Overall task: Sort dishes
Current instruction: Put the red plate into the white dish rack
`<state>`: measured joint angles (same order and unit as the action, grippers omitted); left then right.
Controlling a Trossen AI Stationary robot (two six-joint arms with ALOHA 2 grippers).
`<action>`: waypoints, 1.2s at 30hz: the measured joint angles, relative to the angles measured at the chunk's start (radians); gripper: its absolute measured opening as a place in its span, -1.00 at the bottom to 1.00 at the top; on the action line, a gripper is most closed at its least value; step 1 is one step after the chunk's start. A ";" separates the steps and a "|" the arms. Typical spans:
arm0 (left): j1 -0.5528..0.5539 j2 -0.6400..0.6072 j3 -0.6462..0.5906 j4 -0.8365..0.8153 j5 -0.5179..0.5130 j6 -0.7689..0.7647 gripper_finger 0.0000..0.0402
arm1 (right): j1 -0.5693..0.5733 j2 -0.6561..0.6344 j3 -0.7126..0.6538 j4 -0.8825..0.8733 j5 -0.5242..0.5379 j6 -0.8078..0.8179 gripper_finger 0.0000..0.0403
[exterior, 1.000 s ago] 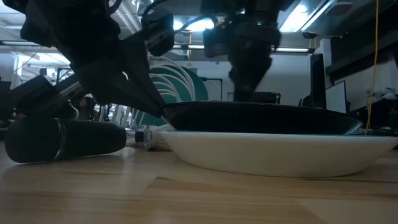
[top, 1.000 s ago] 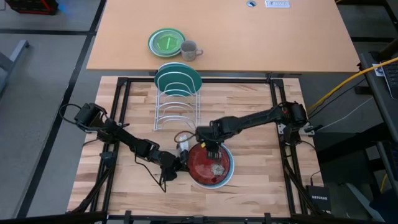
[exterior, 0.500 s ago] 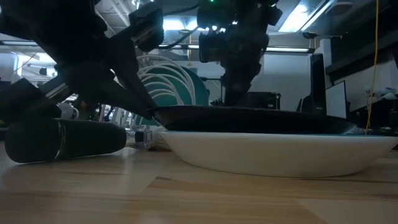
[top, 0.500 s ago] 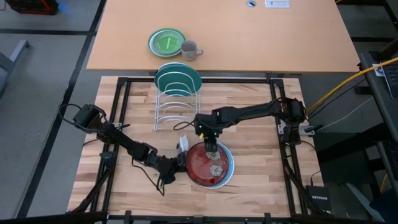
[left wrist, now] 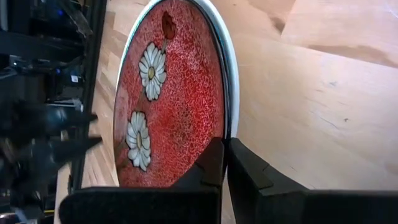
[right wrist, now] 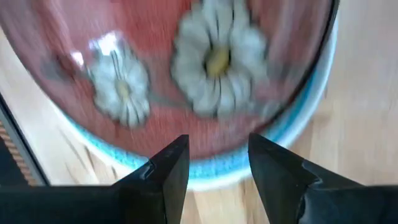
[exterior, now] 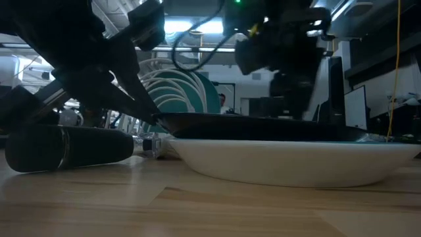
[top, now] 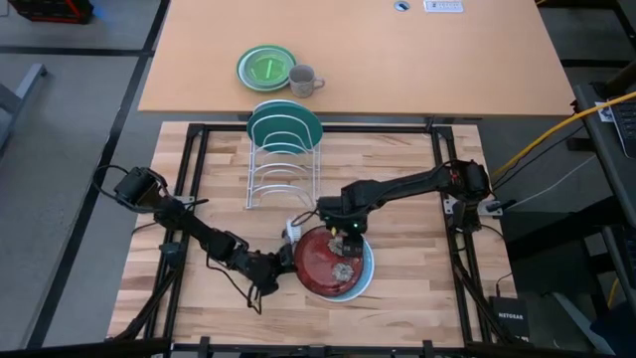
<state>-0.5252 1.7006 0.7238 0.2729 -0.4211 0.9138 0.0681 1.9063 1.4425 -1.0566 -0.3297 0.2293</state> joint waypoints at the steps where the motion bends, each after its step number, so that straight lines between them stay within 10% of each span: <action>1: -0.001 -0.001 0.000 -0.010 -0.001 -0.014 -0.99 | 0.003 0.000 0.000 -0.025 0.000 0.001 -0.16; 15: -0.012 -0.001 0.000 -0.030 -0.015 -0.048 -0.99 | 0.082 -0.080 0.000 -0.263 0.025 0.005 -0.16; 22: -0.012 -0.001 0.000 -0.030 -0.014 -0.054 -0.99 | 0.139 -0.333 -0.009 -0.247 0.337 0.154 -0.16; 26: -0.012 -0.001 -0.001 -0.030 -0.014 -0.054 -0.99 | 0.195 -0.464 -0.131 -0.086 0.520 0.274 -0.16; 36: -0.012 0.001 -0.002 -0.030 -0.013 -0.052 -0.99 | 0.330 -0.527 -0.662 0.725 0.522 0.557 -0.16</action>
<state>-0.5369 1.7012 0.7223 0.2424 -0.4343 0.8619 0.3979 1.3796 0.7803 -0.3320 0.1926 0.7866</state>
